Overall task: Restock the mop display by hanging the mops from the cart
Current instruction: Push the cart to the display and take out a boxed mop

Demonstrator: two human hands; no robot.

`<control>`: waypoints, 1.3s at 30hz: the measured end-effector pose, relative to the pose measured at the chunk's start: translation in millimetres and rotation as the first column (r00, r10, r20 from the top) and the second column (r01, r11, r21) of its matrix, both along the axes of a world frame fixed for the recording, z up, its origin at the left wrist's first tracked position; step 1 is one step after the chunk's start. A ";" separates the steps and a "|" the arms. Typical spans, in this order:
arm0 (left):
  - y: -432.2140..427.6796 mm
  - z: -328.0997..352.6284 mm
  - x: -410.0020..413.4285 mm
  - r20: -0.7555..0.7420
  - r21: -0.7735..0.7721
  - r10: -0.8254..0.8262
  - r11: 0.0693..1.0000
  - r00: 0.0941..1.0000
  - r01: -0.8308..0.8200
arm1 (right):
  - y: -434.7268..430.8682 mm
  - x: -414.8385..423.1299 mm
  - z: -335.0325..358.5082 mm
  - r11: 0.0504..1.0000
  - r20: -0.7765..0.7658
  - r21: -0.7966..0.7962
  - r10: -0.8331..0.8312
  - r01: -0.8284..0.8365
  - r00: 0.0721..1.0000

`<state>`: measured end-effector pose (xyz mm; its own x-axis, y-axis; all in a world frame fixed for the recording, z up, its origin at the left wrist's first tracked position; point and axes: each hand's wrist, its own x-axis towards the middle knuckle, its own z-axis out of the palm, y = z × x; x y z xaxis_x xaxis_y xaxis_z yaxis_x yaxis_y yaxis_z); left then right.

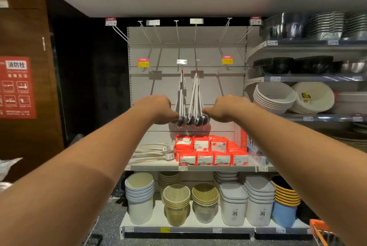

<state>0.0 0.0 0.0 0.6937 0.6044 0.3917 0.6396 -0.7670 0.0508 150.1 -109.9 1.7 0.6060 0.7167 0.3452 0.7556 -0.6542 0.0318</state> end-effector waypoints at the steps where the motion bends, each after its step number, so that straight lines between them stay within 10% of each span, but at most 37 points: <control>1: -2.2 -2.2 4.1 -0.013 -0.022 0.001 1.000 1.000 -0.001 | -1.8 3.5 -2.2 1.000 -0.001 -0.017 0.003 -0.003 1.000; 39: 243.0 -30.0 120.8 -0.152 -0.044 -0.155 0.988 0.976 0.150 | 226.6 86.1 -31.4 0.982 -0.128 -0.141 -0.147 0.129 0.981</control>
<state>120.8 243.0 -30.0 0.8291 0.4974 0.2551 0.5174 -0.8557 -0.0130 236.3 116.7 -29.8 0.7369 0.6567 0.1604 0.6618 -0.7492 0.0270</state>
